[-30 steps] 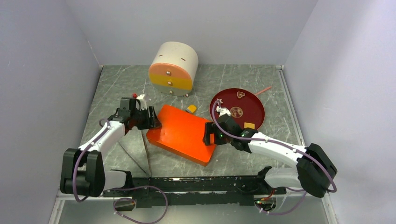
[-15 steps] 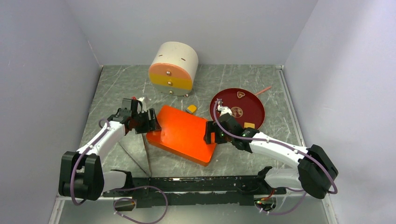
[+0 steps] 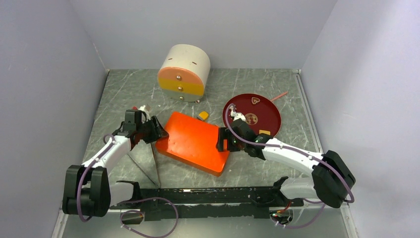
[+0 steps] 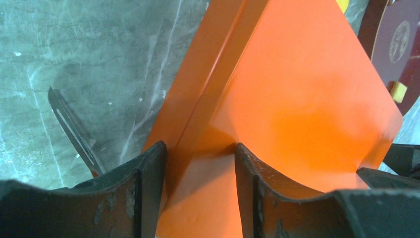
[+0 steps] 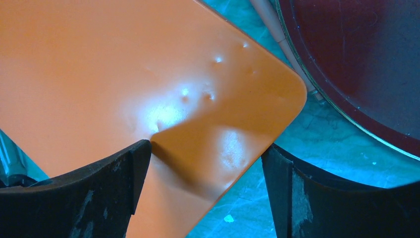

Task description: Pack the cookies

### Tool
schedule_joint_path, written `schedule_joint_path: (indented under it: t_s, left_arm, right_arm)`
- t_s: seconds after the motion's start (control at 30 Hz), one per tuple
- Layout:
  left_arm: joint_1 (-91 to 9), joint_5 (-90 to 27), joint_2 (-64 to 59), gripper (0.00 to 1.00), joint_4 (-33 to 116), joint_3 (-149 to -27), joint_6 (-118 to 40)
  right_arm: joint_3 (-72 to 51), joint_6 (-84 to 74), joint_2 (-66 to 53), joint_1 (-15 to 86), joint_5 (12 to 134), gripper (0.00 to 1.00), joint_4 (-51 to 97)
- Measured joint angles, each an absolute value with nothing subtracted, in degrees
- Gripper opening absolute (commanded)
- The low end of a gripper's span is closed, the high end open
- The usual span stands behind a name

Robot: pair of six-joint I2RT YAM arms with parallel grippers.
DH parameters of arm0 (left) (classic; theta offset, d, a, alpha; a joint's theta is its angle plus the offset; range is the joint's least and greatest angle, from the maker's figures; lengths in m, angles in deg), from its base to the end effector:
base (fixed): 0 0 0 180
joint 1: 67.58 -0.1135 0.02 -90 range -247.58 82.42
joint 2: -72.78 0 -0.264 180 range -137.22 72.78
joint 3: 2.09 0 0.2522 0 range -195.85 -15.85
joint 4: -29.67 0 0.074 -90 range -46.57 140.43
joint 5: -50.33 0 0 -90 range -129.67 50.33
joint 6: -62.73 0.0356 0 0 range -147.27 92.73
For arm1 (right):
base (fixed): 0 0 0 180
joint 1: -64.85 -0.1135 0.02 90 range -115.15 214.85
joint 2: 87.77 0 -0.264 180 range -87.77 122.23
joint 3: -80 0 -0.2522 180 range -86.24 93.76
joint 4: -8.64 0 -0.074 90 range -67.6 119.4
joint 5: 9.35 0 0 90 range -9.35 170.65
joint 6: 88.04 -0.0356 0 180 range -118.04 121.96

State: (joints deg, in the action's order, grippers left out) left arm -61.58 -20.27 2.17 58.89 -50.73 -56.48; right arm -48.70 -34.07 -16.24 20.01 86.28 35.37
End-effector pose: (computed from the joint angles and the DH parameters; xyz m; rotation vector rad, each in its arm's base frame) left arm 0.2311 -0.0362 0.1843 -0.3573 2.4921 -0.6772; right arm 0.1781 0.1722 0.1967 -0.1412 2.4525 0.5362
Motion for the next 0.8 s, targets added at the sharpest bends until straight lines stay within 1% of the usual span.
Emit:
schedule_joint_path:
  t_s: [0.1,0.23,0.3,0.37,0.5,0.63,0.7,0.8]
  left_arm:
    - [-61.69,-20.84,3.57,0.52,56.27,-48.65,-58.54]
    - [-61.65,-22.26,4.6,0.61,55.29,-47.8,-60.83]
    - [-61.45,-22.79,4.95,0.66,55.48,-47.88,-61.33]
    - [-61.06,-23.46,5.01,0.7,56.64,-48.54,-61.36]
    - [-60.58,-25.52,5.14,0.74,61.84,-50.79,-60.29]
    - [-60.42,-27.66,5.12,0.73,67.35,-55.29,-57.84]
    - [-60.4,-28.05,4.92,0.7,68.23,-58.05,-56.9]
    - [-60.07,-28.47,3.42,0.62,67.64,-61.85,-56.29]
  right_arm:
    - [-47.92,-34.64,-15.43,20.12,86.65,0.85,36.11]
    - [-47.09,-35.58,-14.58,20.14,87.42,0.86,36.83]
    - [-46.82,-35.64,-14.47,20.14,87.63,0.88,37.07]
    - [-46.76,-35.6,-14.53,20.14,87.83,0.9,37.21]
    - [-46.04,-34.46,-15.12,20.55,88.35,0.93,37.99]
    - [-44.18,-32.82,-16.92,23.13,89.14,0.94,38.45]
    - [-43.11,-31.91,-17.81,24.97,89.36,0.93,38.15]
    - [-42.43,-30.66,-18.4,27.92,89.4,0.91,37.29]
